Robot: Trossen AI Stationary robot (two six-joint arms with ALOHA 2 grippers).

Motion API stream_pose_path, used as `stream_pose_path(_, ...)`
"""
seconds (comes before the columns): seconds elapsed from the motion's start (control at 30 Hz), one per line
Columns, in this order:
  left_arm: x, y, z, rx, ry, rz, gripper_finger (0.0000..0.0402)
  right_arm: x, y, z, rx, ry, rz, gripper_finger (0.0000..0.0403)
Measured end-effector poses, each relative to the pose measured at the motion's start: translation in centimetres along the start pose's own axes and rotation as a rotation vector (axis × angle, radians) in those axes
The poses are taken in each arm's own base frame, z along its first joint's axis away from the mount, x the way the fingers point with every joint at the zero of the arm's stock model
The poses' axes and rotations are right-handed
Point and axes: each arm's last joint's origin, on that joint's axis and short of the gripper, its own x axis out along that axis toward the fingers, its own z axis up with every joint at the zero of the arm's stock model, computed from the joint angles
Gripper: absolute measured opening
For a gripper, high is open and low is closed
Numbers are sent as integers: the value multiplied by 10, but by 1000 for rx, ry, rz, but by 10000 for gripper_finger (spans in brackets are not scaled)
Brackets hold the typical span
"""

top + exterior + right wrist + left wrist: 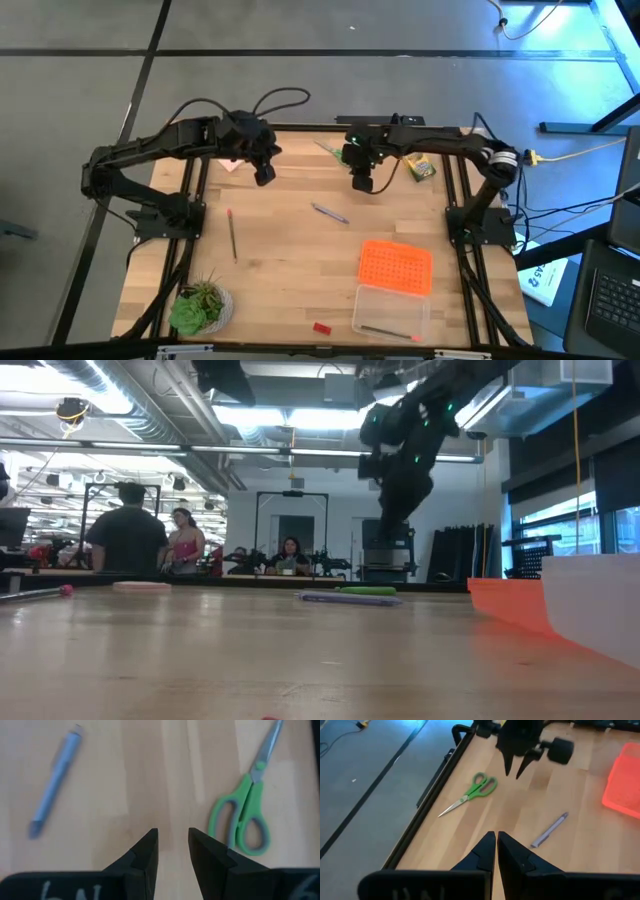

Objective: Pack school essentials
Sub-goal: Put the green scissors into the orange supply box

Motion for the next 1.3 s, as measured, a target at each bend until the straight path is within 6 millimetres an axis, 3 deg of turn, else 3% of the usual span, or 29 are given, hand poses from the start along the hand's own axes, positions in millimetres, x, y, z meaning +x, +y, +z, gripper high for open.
stream_pose_path(0.23, 1, 8, 0, -25, 3, 31, 14, 35, -16, -9, 42, 75, -1, 110)
stream_pose_path(0.43, 2, 14, 0, -45, 6, 49, 14, 53, -21, -8, 29, 53, -10, 110)
stream_pose_path(0.9, 3, 17, 0, -56, 7, 57, 14, 60, -26, -6, 25, 37, -55, 110)
stream_pose_path(1.3, 3, 17, 0, -56, 7, 57, 14, 58, -45, -12, 98, 15, -64, 110)
